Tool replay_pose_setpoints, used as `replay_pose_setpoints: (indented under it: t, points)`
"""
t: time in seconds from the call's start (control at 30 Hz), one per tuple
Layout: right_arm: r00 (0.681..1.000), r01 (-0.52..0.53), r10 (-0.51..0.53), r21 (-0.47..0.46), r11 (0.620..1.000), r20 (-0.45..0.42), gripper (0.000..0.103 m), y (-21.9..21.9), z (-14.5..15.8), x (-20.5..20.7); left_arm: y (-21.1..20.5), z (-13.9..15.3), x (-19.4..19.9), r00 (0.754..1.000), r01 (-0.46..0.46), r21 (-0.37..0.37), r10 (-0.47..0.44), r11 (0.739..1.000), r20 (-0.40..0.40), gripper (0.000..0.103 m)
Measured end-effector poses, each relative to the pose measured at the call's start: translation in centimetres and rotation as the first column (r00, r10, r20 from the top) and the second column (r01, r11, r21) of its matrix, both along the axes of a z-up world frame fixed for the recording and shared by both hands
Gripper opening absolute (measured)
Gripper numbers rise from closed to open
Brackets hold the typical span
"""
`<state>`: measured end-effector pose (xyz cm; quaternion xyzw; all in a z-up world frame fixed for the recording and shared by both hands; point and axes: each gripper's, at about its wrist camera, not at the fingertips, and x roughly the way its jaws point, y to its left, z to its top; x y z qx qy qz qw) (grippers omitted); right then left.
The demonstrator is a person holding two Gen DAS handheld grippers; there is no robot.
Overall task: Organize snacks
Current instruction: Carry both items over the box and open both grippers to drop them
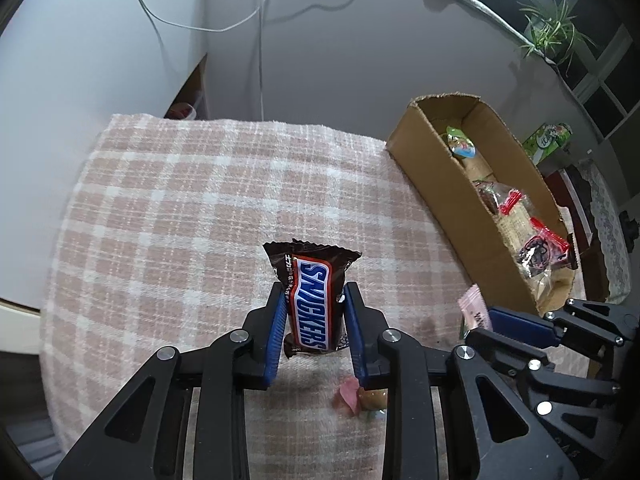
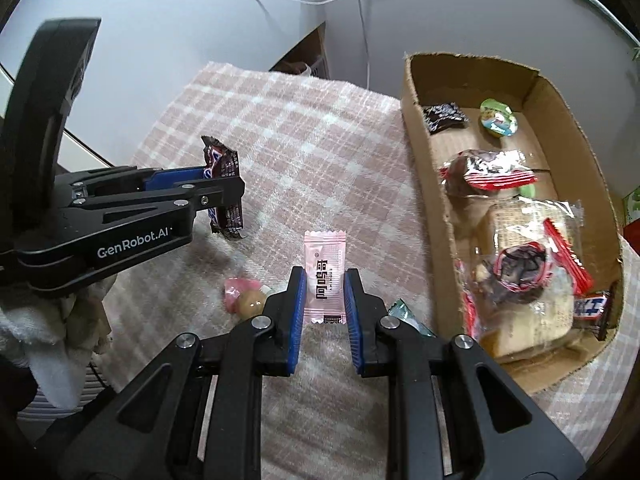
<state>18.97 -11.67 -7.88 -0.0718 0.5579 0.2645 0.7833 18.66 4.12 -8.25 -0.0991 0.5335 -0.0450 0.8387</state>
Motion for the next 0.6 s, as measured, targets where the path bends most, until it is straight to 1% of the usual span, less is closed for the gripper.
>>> replay_pose_setpoints:
  t: [0.1,0.33,0.5,0.6]
  points:
    - [1.000,0.008,-0.008,0.020,1.000,0.011,0.020,-0.4,1.0,0.0,0.1,0.6,-0.4,1.000,0.000,-0.013,0.000,1.000,0.006,0.026]
    - [0.998,0.042,-0.045,0.058,0.997,0.047,0.020,-2.8,3.9,0.6,-1.5,2.5,-0.1,0.998,0.042,-0.020,-0.041,0.999,0.047,0.026]
    - [0.994,0.070,-0.075,0.056,0.996,0.085,0.020,-4.7,5.5,1.6,-3.7,3.7,1.4,0.993,0.096,-0.014,-0.095,0.995,0.070,0.026]
    - [0.989,0.105,-0.110,0.053,0.993,0.103,0.020,-6.4,6.1,2.7,-5.1,4.4,2.3,0.989,0.122,-0.009,-0.120,0.993,0.087,0.026]
